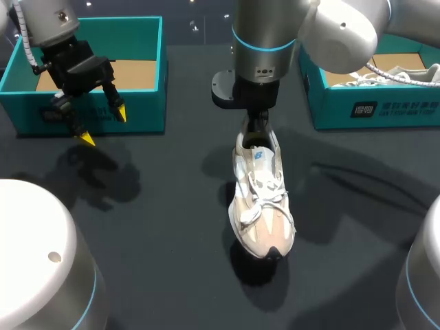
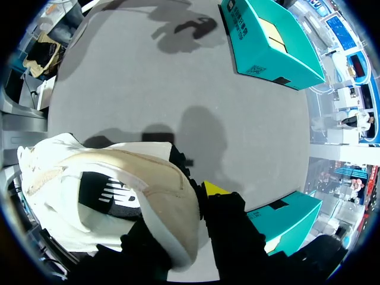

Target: Take the shoe out of the shoebox, open the shoe tongue, remove and reinsert the insole, then place the shoe into the shoebox

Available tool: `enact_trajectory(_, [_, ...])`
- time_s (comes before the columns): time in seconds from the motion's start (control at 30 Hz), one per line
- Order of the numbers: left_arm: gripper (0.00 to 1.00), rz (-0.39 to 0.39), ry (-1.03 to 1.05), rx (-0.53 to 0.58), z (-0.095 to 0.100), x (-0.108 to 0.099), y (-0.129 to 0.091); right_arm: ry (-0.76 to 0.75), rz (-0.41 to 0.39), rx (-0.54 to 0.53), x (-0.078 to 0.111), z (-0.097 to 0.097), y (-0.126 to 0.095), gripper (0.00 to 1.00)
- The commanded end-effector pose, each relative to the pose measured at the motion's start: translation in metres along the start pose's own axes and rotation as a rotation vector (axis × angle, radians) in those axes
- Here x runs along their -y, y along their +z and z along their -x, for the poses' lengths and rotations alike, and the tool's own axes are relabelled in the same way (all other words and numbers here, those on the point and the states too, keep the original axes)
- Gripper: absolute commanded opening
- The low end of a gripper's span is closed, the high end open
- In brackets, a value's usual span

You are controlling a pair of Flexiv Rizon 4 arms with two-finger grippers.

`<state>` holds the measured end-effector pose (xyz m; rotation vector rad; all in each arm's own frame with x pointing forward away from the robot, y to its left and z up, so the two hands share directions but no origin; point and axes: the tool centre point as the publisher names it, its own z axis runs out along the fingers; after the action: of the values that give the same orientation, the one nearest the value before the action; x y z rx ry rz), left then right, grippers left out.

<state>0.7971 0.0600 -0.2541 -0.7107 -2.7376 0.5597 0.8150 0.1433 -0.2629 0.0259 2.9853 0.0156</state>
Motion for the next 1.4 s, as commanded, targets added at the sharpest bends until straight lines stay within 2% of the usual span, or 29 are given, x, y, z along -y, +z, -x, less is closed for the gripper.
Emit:
enact_trajectory(0.03, [1.00,0.003,0.000,0.001,-0.001,0.000,0.000,-0.002,-0.005,0.010,0.020,0.012,-0.021,0.00])
enact_trajectory(0.23, [1.00,0.003,0.000,0.001,-0.001,0.000,0.000,-0.071,-0.001,0.066,0.059,0.042,-0.050,0.00])
enact_trajectory(0.43, [1.00,0.003,0.000,0.001,-0.001,0.000,0.000,-0.136,-0.043,0.099,0.100,0.078,-0.072,0.00])
enact_trajectory(0.57, [1.00,0.003,0.000,0.001,-0.001,0.000,0.000,-0.134,-0.070,0.128,0.130,0.110,-0.088,0.00])
enact_trajectory(0.67, [1.00,0.003,0.000,0.001,-0.001,0.000,0.000,-0.142,-0.071,0.157,0.146,0.129,-0.102,0.00])
enact_trajectory(1.2, [1.00,0.003,0.000,0.001,-0.001,0.000,0.000,-0.152,-0.055,0.168,0.149,0.134,-0.104,0.00])
enact_trajectory(1.23, [1.00,0.003,0.000,0.001,-0.001,0.000,0.000,-0.152,-0.053,0.164,0.151,0.141,-0.106,0.00])
enact_trajectory(1.3, [1.00,0.003,0.000,0.001,-0.001,0.000,0.000,-0.157,-0.038,0.177,0.160,0.168,-0.117,0.00])
enact_trajectory(1.33, [1.00,0.003,0.000,0.001,-0.001,0.000,0.000,-0.153,-0.074,0.187,0.164,0.180,-0.120,0.00])
enact_trajectory(1.4, [1.00,0.003,0.000,0.001,-0.001,0.000,0.000,-0.150,-0.067,0.197,0.176,0.206,-0.129,0.00])
